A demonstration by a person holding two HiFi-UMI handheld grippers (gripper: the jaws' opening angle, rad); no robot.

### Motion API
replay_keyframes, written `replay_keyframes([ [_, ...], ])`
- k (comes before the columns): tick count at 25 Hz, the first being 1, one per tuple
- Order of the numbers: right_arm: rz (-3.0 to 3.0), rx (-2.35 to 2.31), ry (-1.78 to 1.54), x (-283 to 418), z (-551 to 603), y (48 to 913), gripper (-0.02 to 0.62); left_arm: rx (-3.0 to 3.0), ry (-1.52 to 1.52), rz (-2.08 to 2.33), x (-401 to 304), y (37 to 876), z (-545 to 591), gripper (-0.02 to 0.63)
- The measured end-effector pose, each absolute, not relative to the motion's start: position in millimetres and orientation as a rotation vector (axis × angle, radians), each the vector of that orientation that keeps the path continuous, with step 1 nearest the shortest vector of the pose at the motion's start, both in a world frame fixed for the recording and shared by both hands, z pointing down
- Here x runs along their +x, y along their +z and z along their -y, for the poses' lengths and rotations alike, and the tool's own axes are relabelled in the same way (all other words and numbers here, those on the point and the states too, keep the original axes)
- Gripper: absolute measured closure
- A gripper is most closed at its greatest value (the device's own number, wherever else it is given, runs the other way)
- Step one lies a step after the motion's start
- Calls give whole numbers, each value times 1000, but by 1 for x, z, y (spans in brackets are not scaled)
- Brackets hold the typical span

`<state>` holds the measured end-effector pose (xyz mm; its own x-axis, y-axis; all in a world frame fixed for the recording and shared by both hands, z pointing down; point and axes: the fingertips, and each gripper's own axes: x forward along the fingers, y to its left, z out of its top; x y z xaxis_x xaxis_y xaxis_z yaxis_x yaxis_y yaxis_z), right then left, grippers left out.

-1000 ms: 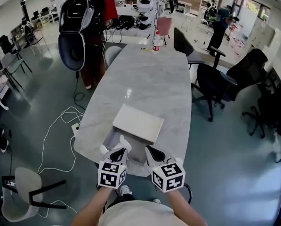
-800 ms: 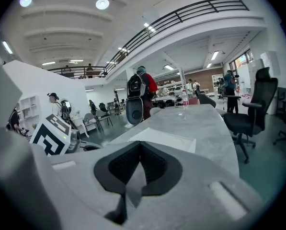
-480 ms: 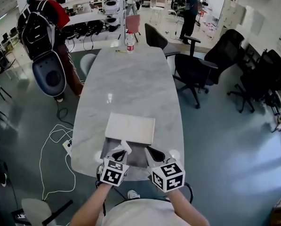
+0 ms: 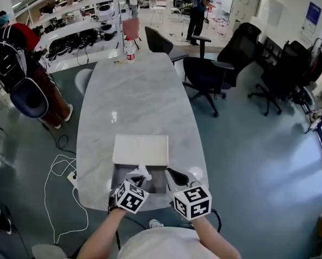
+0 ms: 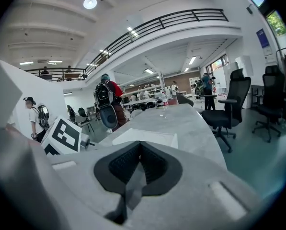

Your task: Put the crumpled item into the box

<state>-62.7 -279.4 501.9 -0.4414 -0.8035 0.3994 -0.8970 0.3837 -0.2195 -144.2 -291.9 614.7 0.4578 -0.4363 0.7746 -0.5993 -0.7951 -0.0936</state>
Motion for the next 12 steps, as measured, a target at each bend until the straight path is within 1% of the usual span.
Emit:
replay_keyframes([
  [6, 2402, 1529, 624, -62, 282, 507, 591, 2525, 1299, 823, -141, 624, 289, 588],
  [12, 2396, 1525, 635, -59, 283, 506, 591, 2526, 1273, 799, -137, 621, 286, 588],
])
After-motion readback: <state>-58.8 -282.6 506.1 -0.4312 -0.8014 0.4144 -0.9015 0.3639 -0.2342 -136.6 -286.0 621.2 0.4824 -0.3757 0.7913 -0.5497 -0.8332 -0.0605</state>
